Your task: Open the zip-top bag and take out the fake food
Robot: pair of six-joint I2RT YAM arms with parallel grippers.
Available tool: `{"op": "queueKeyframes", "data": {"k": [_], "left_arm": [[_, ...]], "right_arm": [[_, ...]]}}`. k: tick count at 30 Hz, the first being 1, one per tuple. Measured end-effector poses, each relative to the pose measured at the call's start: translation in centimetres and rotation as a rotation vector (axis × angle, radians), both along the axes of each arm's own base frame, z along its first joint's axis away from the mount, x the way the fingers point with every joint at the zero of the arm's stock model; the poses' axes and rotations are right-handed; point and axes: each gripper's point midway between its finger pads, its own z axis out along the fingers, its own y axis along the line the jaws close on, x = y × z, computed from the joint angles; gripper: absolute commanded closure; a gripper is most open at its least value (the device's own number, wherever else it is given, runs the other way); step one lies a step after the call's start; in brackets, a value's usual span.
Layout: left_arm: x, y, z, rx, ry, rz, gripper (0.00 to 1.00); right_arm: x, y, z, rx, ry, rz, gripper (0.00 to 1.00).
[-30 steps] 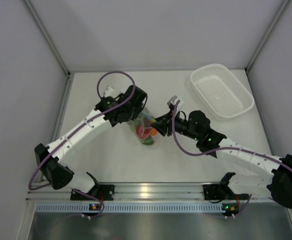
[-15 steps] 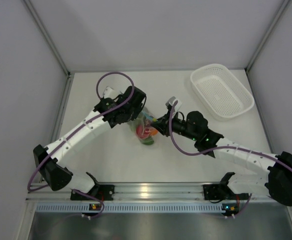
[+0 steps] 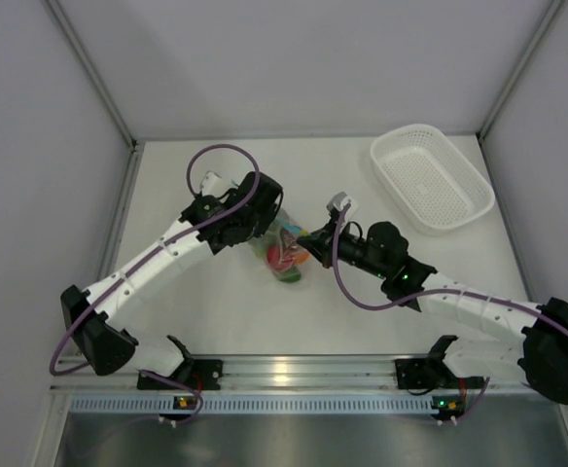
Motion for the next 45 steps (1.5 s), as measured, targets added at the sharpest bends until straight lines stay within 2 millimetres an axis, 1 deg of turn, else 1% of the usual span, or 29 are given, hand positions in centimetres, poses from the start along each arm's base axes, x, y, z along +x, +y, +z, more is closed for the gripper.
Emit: {"op": "queueKeyframes", "data": {"k": [6, 9, 10, 11, 12, 14, 15, 16, 18, 19, 20, 21, 22, 26, 29, 32, 35, 38, 39, 40, 43, 45], "left_arm": [[-0.5, -0.1, 0.2, -0.008, -0.001, -0.017, 1.00], [-0.6, -0.2, 0.3, 0.010, -0.006, -0.052, 1.00], [-0.6, -0.2, 0.4, 0.021, -0.011, -0.068, 0.98], [-0.6, -0.3, 0.4, 0.037, -0.016, -0.090, 0.93], [-0.6, -0.3, 0.4, 0.058, -0.023, -0.114, 0.89], [-0.5, -0.2, 0.7, 0.103, -0.037, -0.156, 0.85], [-0.5, -0.2, 1.0, 0.127, -0.049, -0.178, 0.73], [-0.4, -0.1, 1.5, 0.151, -0.064, -0.195, 0.67], [0.2, 0.2, 3.0, 0.192, -0.118, -0.221, 0.61], [0.4, 0.4, 3.8, 0.215, -0.148, -0.232, 0.38], [0.5, 0.6, 4.5, 0.242, -0.180, -0.249, 0.27], [0.6, 0.9, 5.4, 0.269, -0.213, -0.270, 0.13], [0.6, 1.1, 6.1, 0.292, -0.242, -0.290, 0.02], [0.7, 0.3, 9.3, 0.366, -0.396, -0.442, 0.02], [0.6, -2.0, 10.7, 0.430, -0.522, -0.639, 0.02], [-0.3, -5.0, 10.7, 0.487, -0.659, -0.888, 0.02], [-1.5, -7.3, 9.5, 0.537, -0.783, -1.099, 0.02], [-3.0, -8.8, 8.0, 0.569, -0.880, -1.274, 0.02], [-3.5, -9.2, 7.8, 0.572, -0.909, -1.323, 0.02], [-4.1, -9.6, 7.9, 0.570, -0.944, -1.372, 0.02], [-5.9, -10.9, 8.7, 0.546, -1.065, -1.488, 0.02], [-7.2, -11.5, 9.2, 0.505, -1.130, -1.568, 0.05]], "right_arm": [[0.3, -0.6, 0.6, -0.001, -0.040, -0.026, 1.00], [0.4, -0.7, 0.7, -0.012, -0.060, -0.030, 1.00], [0.4, -0.8, 0.7, -0.019, -0.066, -0.032, 1.00], [0.5, -0.9, 0.7, -0.029, -0.072, -0.033, 1.00], [0.5, -0.9, 0.7, -0.042, -0.076, -0.035, 1.00], [0.7, -1.2, 0.9, -0.070, -0.086, -0.043, 1.00], [0.8, -1.3, 1.0, -0.085, -0.091, -0.047, 1.00], [0.9, -1.5, 1.3, -0.098, -0.101, -0.056, 1.00], [0.9, -2.1, 1.4, -0.124, -0.107, -0.064, 1.00], [0.7, -2.4, 1.4, -0.136, -0.110, -0.067, 1.00], [0.6, -2.7, 1.5, -0.146, -0.113, -0.068, 1.00], [0.4, -3.1, 1.5, -0.157, -0.114, -0.072, 1.00], [0.3, -3.4, 1.5, -0.167, -0.115, -0.075, 1.00], [0.2, -4.6, 1.8, -0.209, -0.116, -0.089, 1.00], [-0.1, -5.6, 1.9, -0.239, -0.110, -0.094, 1.00], [-0.7, -6.3, 2.4, -0.259, -0.106, -0.090, 1.00], [-1.5, -6.9, 3.0, -0.274, -0.097, -0.074, 1.00], [-2.5, -7.4, 3.8, -0.276, -0.090, -0.053, 1.00], [-2.7, -7.5, 3.9, -0.277, -0.088, -0.049, 1.00], [-3.0, -7.6, 4.1, -0.277, -0.086, -0.044, 1.00], [-3.5, -7.9, 4.3, -0.287, -0.075, -0.028, 1.00], [-3.9, -8.0, 4.2, -0.296, -0.071, -0.013, 1.00]]}}
